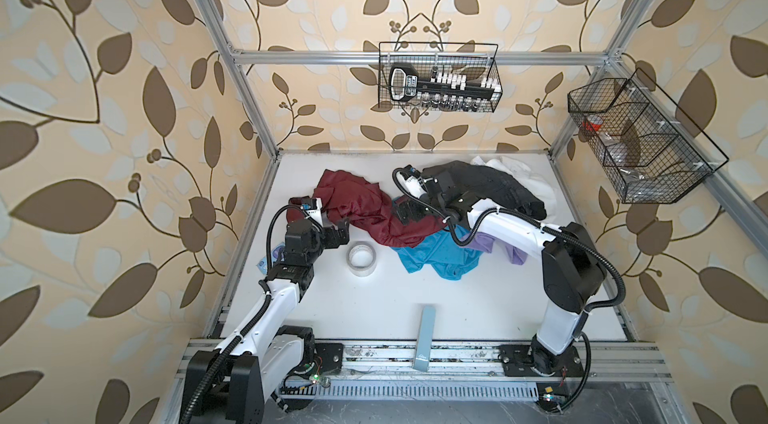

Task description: Pick out a specific cloth from the pile

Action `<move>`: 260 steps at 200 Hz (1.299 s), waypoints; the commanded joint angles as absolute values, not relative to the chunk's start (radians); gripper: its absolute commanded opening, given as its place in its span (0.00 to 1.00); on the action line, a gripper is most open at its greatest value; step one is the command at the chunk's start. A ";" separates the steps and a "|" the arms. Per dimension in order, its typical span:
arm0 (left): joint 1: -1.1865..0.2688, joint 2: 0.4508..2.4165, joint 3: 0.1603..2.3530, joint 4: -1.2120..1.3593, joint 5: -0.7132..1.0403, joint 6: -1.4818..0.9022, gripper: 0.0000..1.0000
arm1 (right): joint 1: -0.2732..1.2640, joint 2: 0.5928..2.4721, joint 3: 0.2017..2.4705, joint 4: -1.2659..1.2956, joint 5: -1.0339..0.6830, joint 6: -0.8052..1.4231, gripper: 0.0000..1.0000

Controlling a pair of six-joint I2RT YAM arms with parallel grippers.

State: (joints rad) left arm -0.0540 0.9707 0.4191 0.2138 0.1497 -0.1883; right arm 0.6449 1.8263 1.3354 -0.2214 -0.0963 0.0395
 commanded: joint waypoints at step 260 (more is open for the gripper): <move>-0.063 0.953 0.422 0.258 0.172 -0.193 0.99 | 0.727 1.798 1.368 -0.254 0.150 0.020 0.00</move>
State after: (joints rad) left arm -0.0540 0.9703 0.4191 0.2138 0.1539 -0.1894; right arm 0.7265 1.8759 1.2778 -0.2787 0.0692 0.0387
